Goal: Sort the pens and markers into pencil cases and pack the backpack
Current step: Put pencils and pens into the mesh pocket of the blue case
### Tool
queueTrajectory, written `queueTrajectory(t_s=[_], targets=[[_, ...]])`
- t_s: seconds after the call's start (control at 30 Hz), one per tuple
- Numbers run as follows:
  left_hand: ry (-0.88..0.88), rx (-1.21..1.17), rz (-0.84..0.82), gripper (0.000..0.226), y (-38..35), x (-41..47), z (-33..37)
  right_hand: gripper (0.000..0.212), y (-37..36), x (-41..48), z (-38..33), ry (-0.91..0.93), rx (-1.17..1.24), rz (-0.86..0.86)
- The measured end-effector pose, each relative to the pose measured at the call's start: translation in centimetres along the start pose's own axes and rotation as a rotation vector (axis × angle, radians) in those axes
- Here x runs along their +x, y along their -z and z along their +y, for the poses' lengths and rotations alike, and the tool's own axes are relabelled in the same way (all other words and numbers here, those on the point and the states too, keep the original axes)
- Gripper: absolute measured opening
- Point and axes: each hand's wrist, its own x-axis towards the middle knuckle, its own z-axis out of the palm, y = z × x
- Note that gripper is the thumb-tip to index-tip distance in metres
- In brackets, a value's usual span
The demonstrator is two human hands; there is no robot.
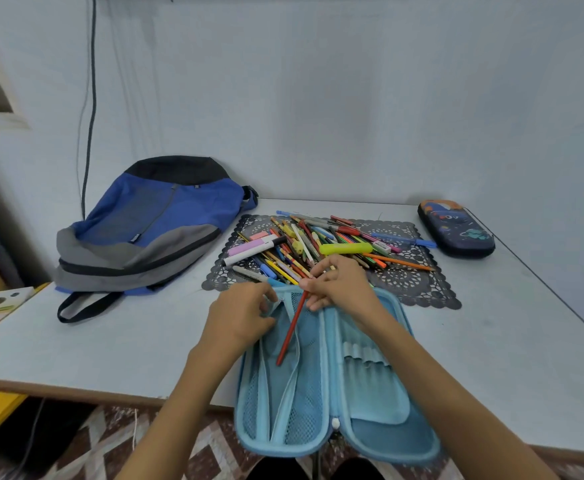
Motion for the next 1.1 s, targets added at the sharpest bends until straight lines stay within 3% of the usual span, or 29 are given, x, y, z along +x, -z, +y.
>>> queueTrajectory(t_s=[0.2, 0.5, 0.63, 0.7, 0.77, 0.97, 1.1], targets=[[0.031, -0.144, 0.068, 0.018, -0.2, 0.8, -0.3, 0.029, -1.7, -0.3, -0.2, 0.011, -0.121, -0.13], [0.056, -0.4, 0.177, 0.041, -1.0, 0.5, -1.2, 0.022, -2.8, -0.9, -0.4, 0.04, -0.357, -0.236], [0.077, -0.455, 0.199, 0.009, -1.2, 0.2, -1.3, 0.013, -2.9, -1.0, -0.4, 0.029, -0.459, -0.304], [0.084, -0.494, 0.217, 0.007, -1.3, 0.1, -1.3, 0.008, -2.8, -0.9, -0.2, 0.026, -0.481, -0.333], [0.1, -0.538, 0.225, 0.008, -1.6, 0.0, -1.3, 0.016, -2.9, -1.0, -0.1, 0.025, -0.492, -0.355], [0.093, -0.601, 0.294, 0.02, -2.5, -0.4, -1.5, 0.032, -4.1, -1.1, 0.6, 0.137, -0.805, -0.192], [0.075, -0.645, 0.318, 0.013, -2.8, -0.6, -1.6, 0.025, -3.2, -1.0, -0.2, 0.094, -0.653, -0.316]])
